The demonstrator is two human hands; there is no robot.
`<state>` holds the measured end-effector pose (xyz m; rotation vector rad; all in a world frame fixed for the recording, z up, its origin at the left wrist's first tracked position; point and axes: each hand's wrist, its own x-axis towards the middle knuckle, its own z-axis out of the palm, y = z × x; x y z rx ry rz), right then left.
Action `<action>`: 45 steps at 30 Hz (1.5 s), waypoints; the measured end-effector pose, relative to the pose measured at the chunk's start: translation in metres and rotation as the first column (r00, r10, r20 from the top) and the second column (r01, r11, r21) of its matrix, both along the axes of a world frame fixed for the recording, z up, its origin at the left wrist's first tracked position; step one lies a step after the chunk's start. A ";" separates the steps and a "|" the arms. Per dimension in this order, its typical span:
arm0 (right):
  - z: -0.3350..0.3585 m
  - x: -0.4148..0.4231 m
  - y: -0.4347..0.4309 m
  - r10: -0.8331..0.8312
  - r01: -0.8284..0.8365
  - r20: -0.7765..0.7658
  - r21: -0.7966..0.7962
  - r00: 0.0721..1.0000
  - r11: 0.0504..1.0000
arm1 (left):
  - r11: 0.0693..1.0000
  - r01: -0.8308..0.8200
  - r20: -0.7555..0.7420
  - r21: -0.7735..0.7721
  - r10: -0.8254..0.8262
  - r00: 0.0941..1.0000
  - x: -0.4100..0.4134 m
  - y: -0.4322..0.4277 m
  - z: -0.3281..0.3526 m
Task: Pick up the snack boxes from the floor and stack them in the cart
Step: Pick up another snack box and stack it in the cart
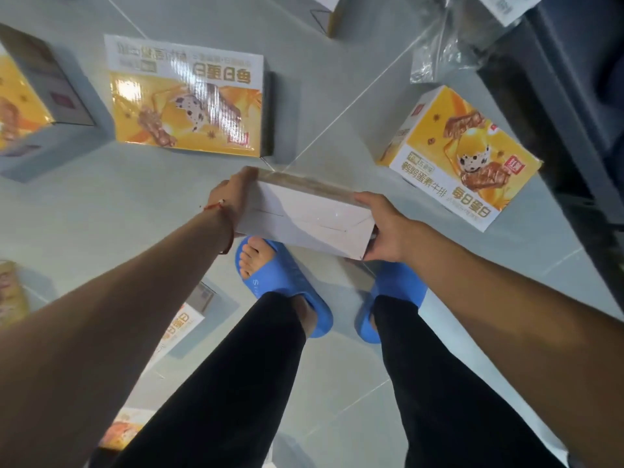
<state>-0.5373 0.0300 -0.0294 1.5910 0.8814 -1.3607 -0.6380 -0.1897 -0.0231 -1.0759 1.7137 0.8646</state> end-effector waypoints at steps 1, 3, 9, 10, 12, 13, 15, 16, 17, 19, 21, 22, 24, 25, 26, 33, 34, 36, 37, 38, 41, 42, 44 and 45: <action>-0.004 0.002 -0.001 -0.005 0.005 -0.007 -0.011 1.000 1.000 | 1.000 -0.006 -0.004 0.006 0.006 1.000 -0.001 0.002 0.001; -0.003 0.005 -0.004 -0.024 0.023 -0.020 -0.024 1.000 0.999 | 0.999 -0.037 -0.007 0.016 0.038 0.999 0.002 0.004 0.006; 0.051 0.020 -0.006 -0.084 0.086 -0.081 0.014 0.993 0.996 | 0.992 -0.088 0.037 0.091 0.085 0.996 0.024 -0.005 0.069; 0.066 0.023 -0.005 -0.088 0.090 -0.092 0.017 0.992 0.996 | 0.990 -0.096 0.050 0.102 0.091 0.995 0.027 -0.008 0.084; 0.102 0.030 -0.004 -0.096 0.100 -0.119 0.028 0.988 0.995 | 0.986 -0.107 0.047 0.130 0.102 0.994 0.033 -0.013 0.117; 0.121 0.034 -0.004 -0.099 0.105 -0.137 0.041 0.986 0.994 | 0.984 -0.104 0.040 0.143 0.100 0.994 0.036 -0.015 0.135; 0.161 0.040 -0.004 -0.111 0.124 -0.183 0.058 0.977 0.991 | 0.978 -0.110 0.015 0.176 0.109 0.994 0.043 -0.016 0.172; 0.181 0.043 -0.004 -0.117 0.133 -0.211 0.063 0.970 0.989 | 0.974 -0.107 -0.004 0.198 0.110 0.994 0.046 -0.017 0.191; 0.200 0.045 -0.003 -0.119 0.139 -0.239 0.071 0.964 0.988 | 0.971 -0.097 -0.023 0.219 0.104 0.994 0.048 -0.017 0.211; 0.239 0.050 0.000 -0.121 0.150 -0.274 0.087 0.954 0.985 | 0.965 -0.065 -0.041 0.253 0.078 0.996 0.052 -0.019 0.247; 0.274 0.057 0.005 -0.108 0.137 -0.309 0.076 0.945 0.988 | 0.959 -0.021 -0.048 0.284 0.036 0.998 0.058 -0.023 0.284; 0.291 0.061 0.007 -0.090 0.119 -0.329 0.067 0.940 0.991 | 0.953 -0.009 -0.052 0.303 0.026 0.998 0.061 -0.024 0.302; 0.324 0.067 0.014 -0.055 0.084 -0.363 0.063 0.930 0.994 | 0.943 -0.017 -0.065 0.333 0.041 0.997 0.067 -0.025 0.338; 0.341 0.069 0.017 -0.038 0.066 -0.380 0.060 0.924 0.996 | 0.938 -0.025 -0.075 0.347 0.054 0.996 0.072 -0.026 0.355; 0.358 0.071 0.020 -0.017 0.043 -0.400 0.056 0.916 0.997 | 0.930 -0.035 -0.082 0.365 0.070 0.994 0.076 -0.027 0.371; 0.463 0.082 0.048 0.117 -0.098 -0.558 0.065 0.821 0.993 | 0.870 -0.115 -0.123 0.479 0.196 0.973 0.116 -0.016 0.477; 0.476 0.084 0.054 0.132 -0.119 -0.585 0.061 0.800 0.991 | 0.865 -0.124 -0.133 0.486 0.213 0.968 0.121 -0.013 0.491; 0.501 0.089 0.063 0.147 -0.153 -0.638 0.045 0.756 0.987 | 0.852 -0.144 -0.157 0.503 0.254 0.954 0.131 -0.006 0.517; 0.513 0.092 0.067 0.151 -0.164 -0.662 0.043 0.734 0.985 | 0.846 -0.146 -0.171 0.512 0.268 0.948 0.135 -0.004 0.530; 0.524 0.094 0.070 0.154 -0.172 -0.686 0.043 0.711 0.984 | 0.845 -0.146 -0.195 0.515 0.281 0.940 0.137 0.000 0.543; 0.554 0.103 0.077 0.136 -0.157 -0.752 0.043 0.645 0.987 | 0.814 -0.141 -0.243 0.563 0.326 0.913 0.139 0.011 0.576; 0.563 0.106 0.078 0.121 -0.143 -0.773 0.039 0.623 0.989 | 0.807 -0.134 -0.251 0.576 0.330 0.910 0.139 0.015 0.584; 0.578 0.109 0.080 0.092 -0.117 -0.805 0.028 0.586 0.993 | 0.801 -0.122 -0.260 0.587 0.329 0.908 0.137 0.021 0.599; 0.584 0.111 0.080 0.078 -0.100 -0.816 0.025 0.573 0.995 | 0.798 -0.117 -0.266 0.591 0.329 0.906 0.136 0.022 0.606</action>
